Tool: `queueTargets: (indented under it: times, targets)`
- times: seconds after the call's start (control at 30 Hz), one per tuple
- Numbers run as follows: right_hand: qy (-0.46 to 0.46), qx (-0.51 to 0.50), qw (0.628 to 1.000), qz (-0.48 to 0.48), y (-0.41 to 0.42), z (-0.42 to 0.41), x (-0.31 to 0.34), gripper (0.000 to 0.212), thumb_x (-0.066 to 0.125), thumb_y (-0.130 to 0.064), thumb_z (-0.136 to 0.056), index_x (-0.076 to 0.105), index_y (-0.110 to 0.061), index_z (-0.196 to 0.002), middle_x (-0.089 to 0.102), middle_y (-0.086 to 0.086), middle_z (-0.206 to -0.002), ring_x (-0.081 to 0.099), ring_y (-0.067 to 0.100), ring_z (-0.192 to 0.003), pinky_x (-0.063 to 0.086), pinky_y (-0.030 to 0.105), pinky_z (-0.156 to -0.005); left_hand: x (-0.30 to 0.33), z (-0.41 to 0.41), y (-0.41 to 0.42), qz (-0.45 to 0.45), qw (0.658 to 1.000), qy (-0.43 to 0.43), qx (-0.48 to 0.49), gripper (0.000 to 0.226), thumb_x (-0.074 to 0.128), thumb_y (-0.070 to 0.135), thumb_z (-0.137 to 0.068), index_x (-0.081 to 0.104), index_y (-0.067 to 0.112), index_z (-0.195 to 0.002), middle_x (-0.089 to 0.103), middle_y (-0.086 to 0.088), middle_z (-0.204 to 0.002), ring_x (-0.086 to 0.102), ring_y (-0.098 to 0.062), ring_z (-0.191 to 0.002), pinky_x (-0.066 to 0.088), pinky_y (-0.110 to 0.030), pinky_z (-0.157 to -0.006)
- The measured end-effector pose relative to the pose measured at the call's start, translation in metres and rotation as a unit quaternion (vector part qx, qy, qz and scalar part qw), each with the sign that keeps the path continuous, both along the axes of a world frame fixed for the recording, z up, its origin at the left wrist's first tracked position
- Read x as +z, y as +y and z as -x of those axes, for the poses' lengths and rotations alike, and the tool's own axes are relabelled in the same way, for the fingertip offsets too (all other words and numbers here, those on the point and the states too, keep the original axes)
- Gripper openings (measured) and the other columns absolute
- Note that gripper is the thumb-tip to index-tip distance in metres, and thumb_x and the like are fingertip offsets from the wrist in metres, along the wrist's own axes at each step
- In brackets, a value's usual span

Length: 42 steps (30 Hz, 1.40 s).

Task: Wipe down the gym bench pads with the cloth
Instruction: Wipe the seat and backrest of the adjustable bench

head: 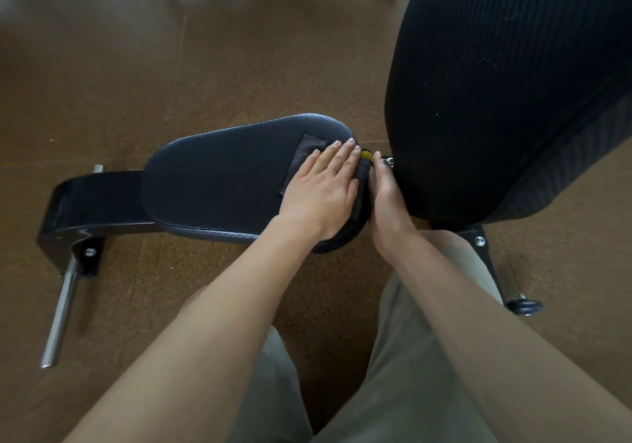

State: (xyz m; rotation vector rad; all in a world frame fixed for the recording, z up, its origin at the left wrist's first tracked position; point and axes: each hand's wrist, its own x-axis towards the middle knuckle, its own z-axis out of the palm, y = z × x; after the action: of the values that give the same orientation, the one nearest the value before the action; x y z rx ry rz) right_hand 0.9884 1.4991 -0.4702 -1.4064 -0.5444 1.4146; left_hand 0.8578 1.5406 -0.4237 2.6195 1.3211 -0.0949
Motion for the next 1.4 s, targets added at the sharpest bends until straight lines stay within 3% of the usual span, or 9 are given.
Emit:
queueTargets:
  times: [0.1, 0.2, 0.33, 0.57, 0.77, 0.87, 1.07, 1.27, 1.4]
  targets:
    - [-0.088, 0.029, 0.996, 0.005, -0.007, 0.012, 0.027, 0.061, 0.035, -0.06, -0.105, 0.031, -0.032, -0.16, 0.031, -0.007, -0.166, 0.029, 0.01, -0.151, 0.02, 0.031, -0.121, 0.004, 0.017, -0.03, 0.017, 1.0, -0.005, -0.001, 0.06, 0.01, 0.044, -0.111, -0.007, 0.021, -0.164, -0.016, 0.004, -0.171, -0.021, -0.01, -0.156, -0.015, -0.032, -0.126]
    - [-0.212, 0.059, 0.975, -0.02, -0.01, 0.022, 0.024, 0.055, 0.023, -0.045, -0.112, 0.009, -0.033, -0.164, 0.012, -0.006, -0.172, 0.014, 0.011, -0.155, 0.014, 0.026, -0.115, 0.005, 0.052, -0.069, 0.019, 1.0, -0.003, -0.025, 0.059, 0.007, 0.045, -0.111, -0.01, 0.024, -0.163, -0.021, 0.007, -0.169, -0.027, -0.006, -0.153, -0.018, -0.031, -0.126]
    - [-0.296, 0.06, 0.953, -0.03, -0.003, 0.03, 0.01, 0.058, 0.025, -0.042, -0.112, 0.005, -0.03, -0.165, 0.007, -0.002, -0.172, 0.01, 0.012, -0.157, 0.013, 0.021, -0.111, 0.001, 0.048, -0.032, 0.013, 1.0, -0.019, 0.003, 0.058, 0.011, 0.042, -0.112, -0.004, 0.025, -0.165, -0.013, 0.01, -0.171, -0.017, -0.005, -0.156, -0.008, -0.031, -0.129]
    - [-0.351, 0.076, 0.933, -0.027, -0.005, 0.027, 0.009, 0.059, 0.026, -0.043, -0.112, 0.004, -0.028, -0.164, 0.007, -0.003, -0.172, 0.006, 0.009, -0.157, 0.011, 0.021, -0.113, 0.002, 0.015, 0.032, 0.032, 0.998, -0.002, 0.055, 0.06, 0.011, 0.04, -0.111, -0.005, 0.019, -0.165, -0.013, 0.005, -0.173, -0.015, -0.008, -0.157, -0.011, -0.032, -0.128]
    - [-0.395, 0.078, 0.915, 0.008, 0.007, 0.032, 0.023, 0.066, 0.029, -0.053, -0.108, 0.012, -0.022, -0.163, 0.023, 0.004, -0.168, 0.033, 0.021, -0.149, 0.035, 0.04, -0.114, 0.008, 0.066, -0.023, 0.032, 0.999, 0.01, 0.025, 0.059, 0.006, 0.043, -0.11, -0.013, 0.025, -0.163, -0.023, 0.011, -0.168, -0.024, -0.004, -0.154, -0.013, -0.03, -0.127]
    - [-0.492, 0.037, 0.869, 0.03, 0.023, 0.044, 0.025, 0.069, 0.028, -0.057, -0.105, 0.024, -0.012, -0.157, 0.04, 0.011, -0.155, 0.049, 0.027, -0.135, 0.047, 0.044, -0.102, 0.006, 0.057, 0.011, 0.018, 0.998, -0.006, 0.054, 0.059, 0.01, 0.041, -0.111, -0.005, 0.025, -0.165, -0.013, 0.01, -0.171, -0.016, -0.004, -0.156, -0.011, -0.029, -0.127]
    - [-0.56, 0.011, 0.828, 0.028, 0.026, 0.047, 0.018, 0.06, 0.027, -0.044, -0.109, 0.027, -0.011, -0.159, 0.046, 0.012, -0.152, 0.053, 0.026, -0.131, 0.044, 0.032, -0.086, 0.002, 0.029, 0.066, 0.036, 0.994, 0.001, 0.103, 0.059, 0.013, 0.038, -0.112, -0.003, 0.021, -0.165, -0.011, 0.006, -0.173, -0.012, -0.008, -0.158, -0.009, -0.033, -0.128]
    - [-0.567, 0.007, 0.824, 0.024, 0.025, 0.048, 0.017, 0.059, 0.027, -0.043, -0.109, 0.025, -0.012, -0.16, 0.046, 0.012, -0.153, 0.054, 0.026, -0.131, 0.039, 0.028, -0.082, 0.009, 0.076, -0.017, 0.032, 0.997, 0.006, 0.073, 0.059, 0.001, 0.043, -0.109, -0.013, 0.024, -0.163, -0.023, 0.009, -0.169, -0.025, -0.006, -0.154, -0.014, -0.032, -0.127]
    - [-0.585, 0.009, 0.81, 0.035, 0.026, 0.052, 0.018, 0.061, 0.027, -0.043, -0.109, 0.024, -0.009, -0.16, 0.046, 0.013, -0.152, 0.054, 0.027, -0.13, 0.044, 0.033, -0.085, 0.008, 0.083, -0.009, 0.016, 0.998, 0.009, 0.065, 0.059, 0.005, 0.044, -0.109, -0.011, 0.025, -0.163, -0.019, 0.011, -0.169, -0.022, -0.005, -0.155, -0.015, -0.03, -0.126]
